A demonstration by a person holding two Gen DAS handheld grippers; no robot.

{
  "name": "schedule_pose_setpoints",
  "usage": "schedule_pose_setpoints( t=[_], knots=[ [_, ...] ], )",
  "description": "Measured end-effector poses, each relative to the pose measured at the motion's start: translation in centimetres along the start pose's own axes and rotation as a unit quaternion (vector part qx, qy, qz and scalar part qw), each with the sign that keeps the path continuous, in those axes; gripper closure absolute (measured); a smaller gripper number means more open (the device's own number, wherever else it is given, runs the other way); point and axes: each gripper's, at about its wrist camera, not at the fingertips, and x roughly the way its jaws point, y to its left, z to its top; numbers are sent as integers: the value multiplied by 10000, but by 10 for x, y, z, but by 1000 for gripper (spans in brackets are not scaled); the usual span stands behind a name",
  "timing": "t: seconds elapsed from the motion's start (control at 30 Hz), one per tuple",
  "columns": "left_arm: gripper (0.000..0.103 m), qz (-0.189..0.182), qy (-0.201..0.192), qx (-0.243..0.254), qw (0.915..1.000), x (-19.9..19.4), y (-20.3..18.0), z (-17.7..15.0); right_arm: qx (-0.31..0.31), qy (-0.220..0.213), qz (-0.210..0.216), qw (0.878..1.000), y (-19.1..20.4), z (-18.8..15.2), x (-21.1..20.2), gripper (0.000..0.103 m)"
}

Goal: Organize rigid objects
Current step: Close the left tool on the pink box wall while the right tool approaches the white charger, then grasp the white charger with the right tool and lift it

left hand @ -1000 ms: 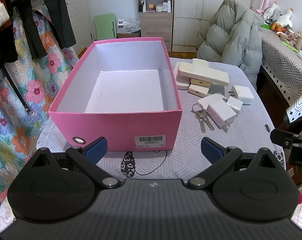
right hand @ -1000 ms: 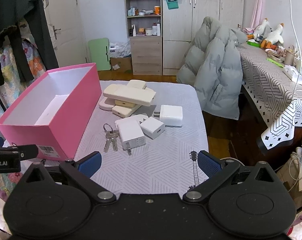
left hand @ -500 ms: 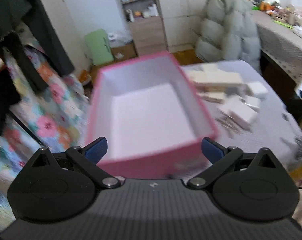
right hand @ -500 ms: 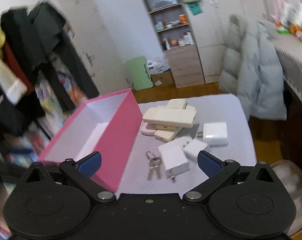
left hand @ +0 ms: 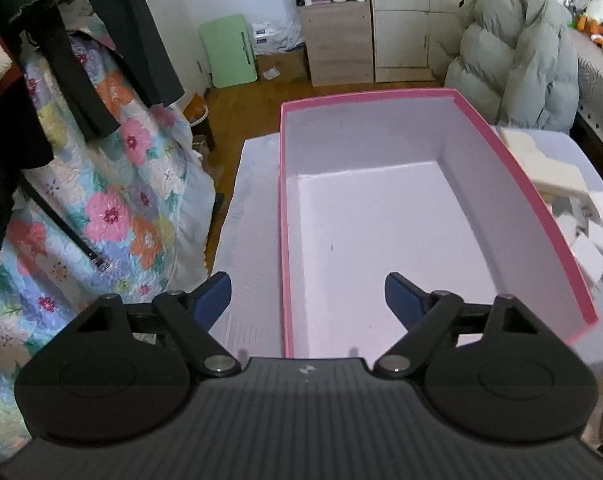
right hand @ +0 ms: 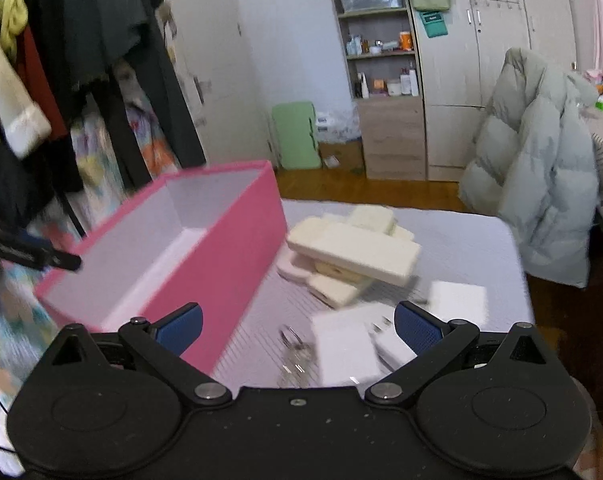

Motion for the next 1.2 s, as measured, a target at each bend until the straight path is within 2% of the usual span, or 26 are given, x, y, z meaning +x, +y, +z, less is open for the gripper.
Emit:
schedule_pose_setpoints(
  t=[0.1, 0.2, 0.27, 0.33, 0.37, 0.43, 0.47, 0.53, 0.67, 0.77, 0.83, 0.93, 1.03, 1.2],
  knots=[
    [19, -124, 81, -16, 9999, 14, 7, 9, -302, -85, -27, 9995, 5, 5, 11, 0],
    [19, 102, 77, 146, 9998, 26, 8, 16, -561, 110, 6, 9984, 9, 10, 22, 0],
    [25, 300, 55, 269, 9992, 32, 4, 16, -519, 397, -47, 9978, 7, 12, 33, 0],
    [40, 337, 99, 305, 9989, 41, 4, 15, -448, 635, -71, 9970, 3, 11, 41, 2],
    [42, 312, 147, 288, 9990, 45, 4, 13, -428, 725, -81, 9964, 1, 9, 43, 2],
    [54, 305, 194, 187, 9992, 52, 5, 11, -434, 906, -163, 9948, -2, 6, 48, 7],
    [58, 397, 165, 121, 9990, 54, 5, 10, -452, 988, -196, 9939, -2, 4, 49, 8],
    [72, 538, 69, 63, 9985, 57, 6, 8, -492, 1103, -244, 9924, -2, 2, 52, 13],
    [80, 309, 62, -146, 9994, 65, 12, 6, -474, 1228, -339, 9907, -1, -2, 59, 16],
    [89, 106, 2, -274, 9996, 66, 16, 4, -530, 1415, -469, 9874, -2, -4, 67, 32],
    [96, -41, -78, -311, 9995, 66, 18, 2, -599, 1558, -579, 9843, -2, -6, 71, 46],
    [100, -145, -182, -275, 9994, 67, 18, 1, -700, 1650, -789, 9806, -2, -6, 71, 50],
    [100, -184, -272, -284, 9991, 67, 19, 1, -671, 1783, -948, 9771, -5, -4, 72, 49],
    [100, -252, -353, -406, 9982, 69, 22, 2, -339, 2095, -877, 9733, -12, -2, 78, 47]
  ],
)
